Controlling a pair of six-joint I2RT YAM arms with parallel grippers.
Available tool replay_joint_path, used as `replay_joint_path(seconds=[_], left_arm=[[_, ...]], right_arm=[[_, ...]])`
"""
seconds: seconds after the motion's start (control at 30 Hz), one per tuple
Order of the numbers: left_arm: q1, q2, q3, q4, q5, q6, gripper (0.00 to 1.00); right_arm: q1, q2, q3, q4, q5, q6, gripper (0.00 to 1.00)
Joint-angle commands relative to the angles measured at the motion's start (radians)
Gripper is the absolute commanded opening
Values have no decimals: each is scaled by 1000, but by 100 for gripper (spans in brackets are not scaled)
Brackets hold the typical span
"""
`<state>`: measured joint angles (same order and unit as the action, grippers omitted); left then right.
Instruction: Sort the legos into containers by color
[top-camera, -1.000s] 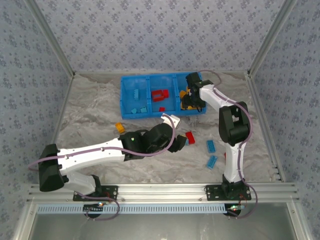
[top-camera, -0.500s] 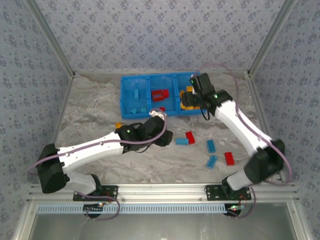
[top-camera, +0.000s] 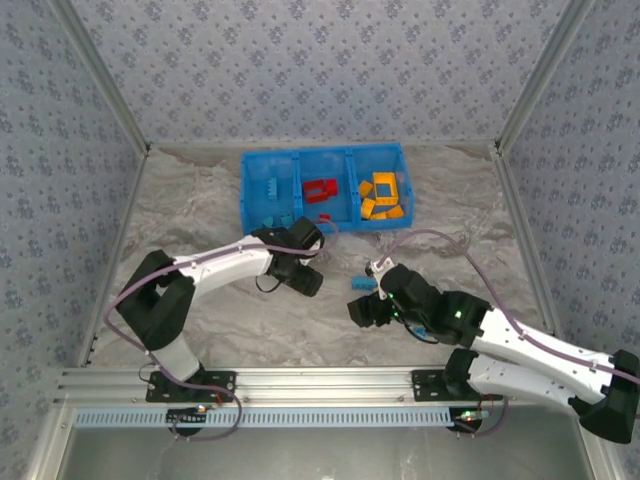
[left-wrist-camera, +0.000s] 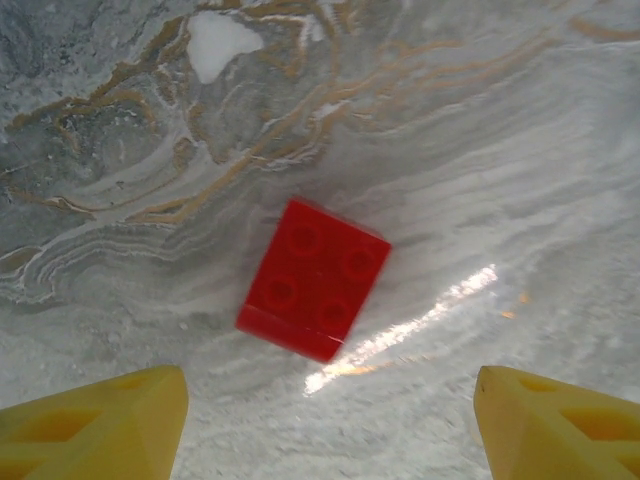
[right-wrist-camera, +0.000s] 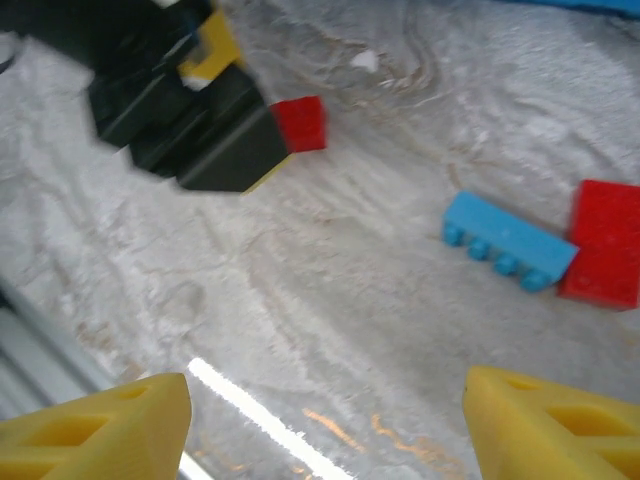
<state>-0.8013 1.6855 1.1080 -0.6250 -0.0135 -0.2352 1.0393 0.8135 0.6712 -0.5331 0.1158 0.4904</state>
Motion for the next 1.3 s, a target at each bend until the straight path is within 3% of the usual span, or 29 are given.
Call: replay_joint_path(seconds=[0.0,0.27,0.43,0.63,0.83,1.0,1.27], left_arm=[[32,34,50,21,59,76,76],[32,135,79,45,116,107,69],[32,159,84,66,62,96,42],[17,148,80,83,29,83,35],[7,97,115,54,-7,52,33],[10,55,277,-32,-29,15,34],[56,211,607,-131,-93,-33,33]], right_arm=[[68,-19,-10,14,51,85,75],[116,3,12,4,122,109,75],[115,30,31,12,128,98,75],[113,40,47,9,142,93,75],[99,36,84,-15,174,76,74],[55,28,136,-26,223,51,74],[-56,140,259,114,286,-34,75]])
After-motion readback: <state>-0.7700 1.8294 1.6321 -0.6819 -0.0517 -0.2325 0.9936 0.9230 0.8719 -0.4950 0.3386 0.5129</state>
